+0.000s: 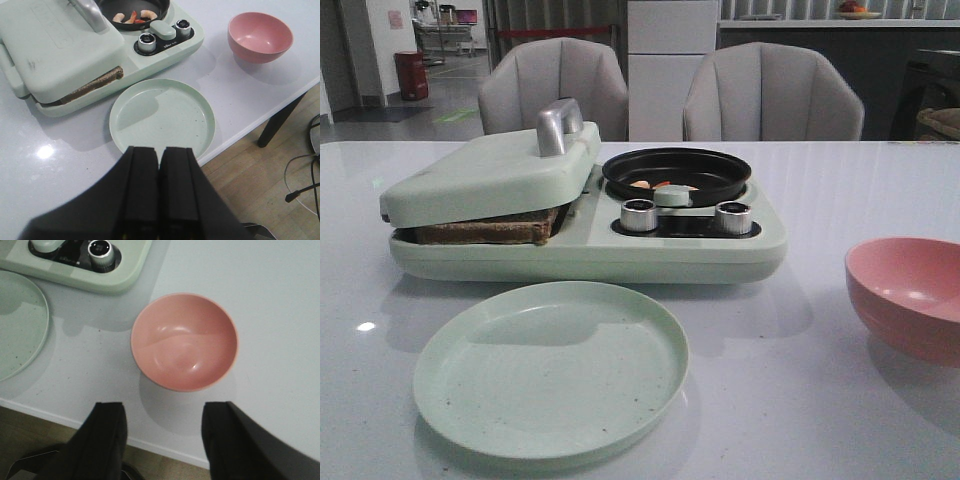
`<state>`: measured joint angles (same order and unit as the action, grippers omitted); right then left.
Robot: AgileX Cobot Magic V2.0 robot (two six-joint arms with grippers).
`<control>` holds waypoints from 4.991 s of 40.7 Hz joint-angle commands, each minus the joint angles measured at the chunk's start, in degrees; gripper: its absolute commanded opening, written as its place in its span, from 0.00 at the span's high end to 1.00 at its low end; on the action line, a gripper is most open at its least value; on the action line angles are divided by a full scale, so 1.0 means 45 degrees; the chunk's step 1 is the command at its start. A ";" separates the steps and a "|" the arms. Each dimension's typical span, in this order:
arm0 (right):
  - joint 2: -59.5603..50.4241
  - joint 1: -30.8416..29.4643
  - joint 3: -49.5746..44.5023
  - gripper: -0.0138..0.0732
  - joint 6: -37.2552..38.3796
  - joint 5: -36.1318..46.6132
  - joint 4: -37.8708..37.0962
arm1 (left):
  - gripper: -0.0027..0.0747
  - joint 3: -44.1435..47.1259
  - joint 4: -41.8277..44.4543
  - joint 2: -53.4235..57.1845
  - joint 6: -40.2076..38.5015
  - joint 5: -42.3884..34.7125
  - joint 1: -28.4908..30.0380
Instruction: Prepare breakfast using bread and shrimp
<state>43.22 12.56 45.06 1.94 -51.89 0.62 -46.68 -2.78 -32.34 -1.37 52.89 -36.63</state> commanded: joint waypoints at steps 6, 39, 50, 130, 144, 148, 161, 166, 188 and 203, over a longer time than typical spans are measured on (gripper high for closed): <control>-0.2364 0.0010 -0.0907 0.31 -0.0145 -0.0403 0.0002 | 0.84 -0.0357 -0.0063 -0.0064 -0.0062 -0.0900 -0.0104; -0.3709 0.0010 -0.1674 0.60 -0.0133 -0.0874 -0.0139 | 0.84 -0.0357 -0.0063 -0.0064 -0.0062 -0.0900 -0.0104; -0.3709 0.0010 -0.1674 0.80 -0.0133 -0.0664 -0.0139 | 0.84 -0.0357 -0.0063 -0.0064 -0.0062 -0.0900 -0.0104; -0.3697 0.0010 -0.1674 0.80 -0.0133 -0.0958 -0.0139 | 0.84 1.0786 0.1035 0.7466 -0.0006 -1.2004 0.6928; -0.3697 0.0010 -0.1674 0.80 -0.0133 -0.0958 -0.0139 | 0.84 1.0786 0.1035 0.7466 -0.0006 -1.2004 0.6928; -0.3716 0.0010 -0.1674 0.80 -0.0133 -0.0962 -0.0139 | 0.84 1.0786 0.1035 0.7466 -0.0006 -1.2004 0.6928; -0.6883 -0.1059 -0.4395 0.80 -0.0150 0.4770 -0.0390 | 0.84 1.0786 0.1035 0.7466 -0.0006 -1.2004 0.6928; -0.8133 -0.1584 -0.6390 0.80 -0.0150 0.7149 -0.0390 | 0.84 1.0786 0.1035 0.7466 -0.0006 -1.2004 0.6928; -1.0004 -0.2388 -1.0151 0.80 -0.0150 1.2021 -0.0364 | 0.84 1.0786 0.1035 0.7441 -0.0006 -1.2004 0.6928; -1.0004 -0.2467 -1.0151 0.80 -0.0150 1.1957 -0.0364 | 0.84 1.0786 0.1035 0.7441 -0.0006 -1.2004 0.6928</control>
<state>-0.63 1.83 -1.64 1.82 -3.32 -0.31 0.16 1.88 0.23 -1.37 3.98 -5.55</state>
